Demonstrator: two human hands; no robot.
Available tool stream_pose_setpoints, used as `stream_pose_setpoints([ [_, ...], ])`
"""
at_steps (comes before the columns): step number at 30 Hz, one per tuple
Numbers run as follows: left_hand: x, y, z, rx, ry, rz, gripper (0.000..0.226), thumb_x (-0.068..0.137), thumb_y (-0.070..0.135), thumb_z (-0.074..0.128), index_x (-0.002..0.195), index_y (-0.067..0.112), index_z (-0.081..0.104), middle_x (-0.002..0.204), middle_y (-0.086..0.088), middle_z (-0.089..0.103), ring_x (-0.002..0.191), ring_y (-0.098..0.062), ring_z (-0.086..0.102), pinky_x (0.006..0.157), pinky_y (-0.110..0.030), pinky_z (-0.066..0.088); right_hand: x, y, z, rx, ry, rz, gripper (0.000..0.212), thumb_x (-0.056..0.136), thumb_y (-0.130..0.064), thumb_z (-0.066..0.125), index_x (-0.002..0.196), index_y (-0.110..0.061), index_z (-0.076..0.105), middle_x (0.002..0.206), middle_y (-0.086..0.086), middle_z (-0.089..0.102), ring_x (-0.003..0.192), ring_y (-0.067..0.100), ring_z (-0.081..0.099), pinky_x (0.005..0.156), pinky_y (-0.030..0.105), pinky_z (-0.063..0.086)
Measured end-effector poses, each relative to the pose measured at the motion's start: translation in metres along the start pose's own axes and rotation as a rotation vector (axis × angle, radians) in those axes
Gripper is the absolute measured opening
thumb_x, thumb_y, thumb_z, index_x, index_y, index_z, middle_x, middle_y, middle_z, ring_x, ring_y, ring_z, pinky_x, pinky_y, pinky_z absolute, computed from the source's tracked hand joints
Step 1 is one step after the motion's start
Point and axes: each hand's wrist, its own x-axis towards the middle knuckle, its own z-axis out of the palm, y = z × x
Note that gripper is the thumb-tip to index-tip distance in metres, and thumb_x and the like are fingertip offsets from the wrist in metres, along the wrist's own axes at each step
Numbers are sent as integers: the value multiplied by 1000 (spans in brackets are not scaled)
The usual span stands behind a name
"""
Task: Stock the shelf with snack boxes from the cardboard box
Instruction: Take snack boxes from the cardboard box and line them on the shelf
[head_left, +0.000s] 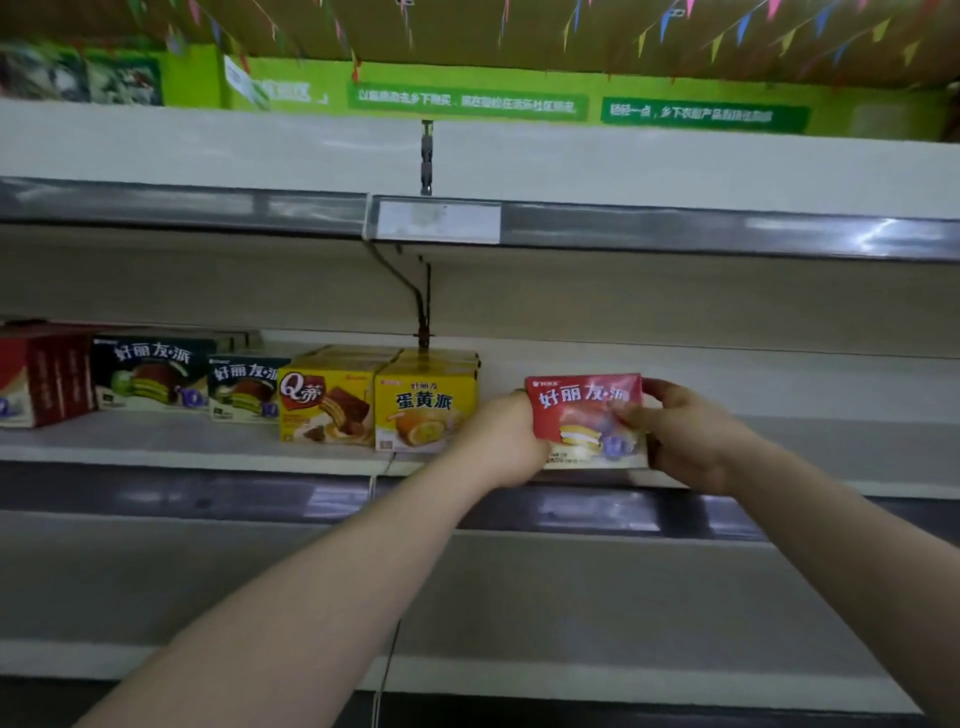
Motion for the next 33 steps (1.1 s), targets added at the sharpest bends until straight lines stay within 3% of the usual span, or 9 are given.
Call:
stream_pose_setpoints([
  [4,18,5,7,207,48,-92,42,92,12,58,132,4,45,122,-14,60,108,-28,60,74,-29,44,14,-6,-6,-240,-70,48,79,84,-1,69,148,-20,27,101,4,64,100,26,62,94,48,47],
  [8,38,3,13,295,-14,-218,81,89,3,58,151,5,6,135,-18,49,117,-31,56,95,-40,51,39,-7,8,-295,-5,45,70,87,1,65,146,-15,31,103,8,62,103,31,62,88,49,51],
  [12,53,0,19,339,-64,-152,86,90,1,53,153,7,-6,135,-16,49,117,-29,56,91,-35,49,64,-9,22,-301,11,70,64,90,0,61,145,-11,29,112,12,57,99,30,61,82,46,51],
  [15,68,0,20,253,-105,-184,90,90,2,53,153,9,-11,139,-16,46,120,-29,53,88,-32,49,78,-6,36,-317,53,64,61,89,2,61,142,-6,32,115,14,57,109,34,60,92,51,50],
  [17,78,-1,20,196,-145,-195,83,93,6,52,153,7,-5,137,-17,48,114,-29,57,82,-32,51,88,-2,45,-332,86,56,61,87,4,61,141,-3,33,119,17,57,111,36,58,93,51,50],
  [19,84,-5,21,73,-224,-213,60,96,6,46,150,4,21,130,-17,52,97,-28,62,72,-32,55,99,1,52,-377,135,28,60,87,0,63,140,-2,35,122,17,57,111,36,58,92,52,51],
  [22,91,-11,22,-63,-283,-215,35,98,6,40,132,5,47,123,-16,54,100,-29,62,84,-37,58,120,4,56,-481,213,-2,62,88,-11,65,143,-9,37,127,16,58,115,34,57,92,52,51],
  [29,115,-20,27,-14,-271,-185,36,96,2,40,133,2,45,125,-18,53,101,-33,61,83,-38,57,153,12,76,-420,218,3,50,81,-18,73,126,-6,54,118,18,63,107,34,61,92,48,52],
  [33,123,-23,32,28,-279,-190,38,94,-1,40,131,-1,44,113,-20,55,86,-32,58,66,-37,55,175,20,78,-433,213,28,58,73,-20,79,123,-2,54,115,19,63,106,34,61,92,47,53],
])
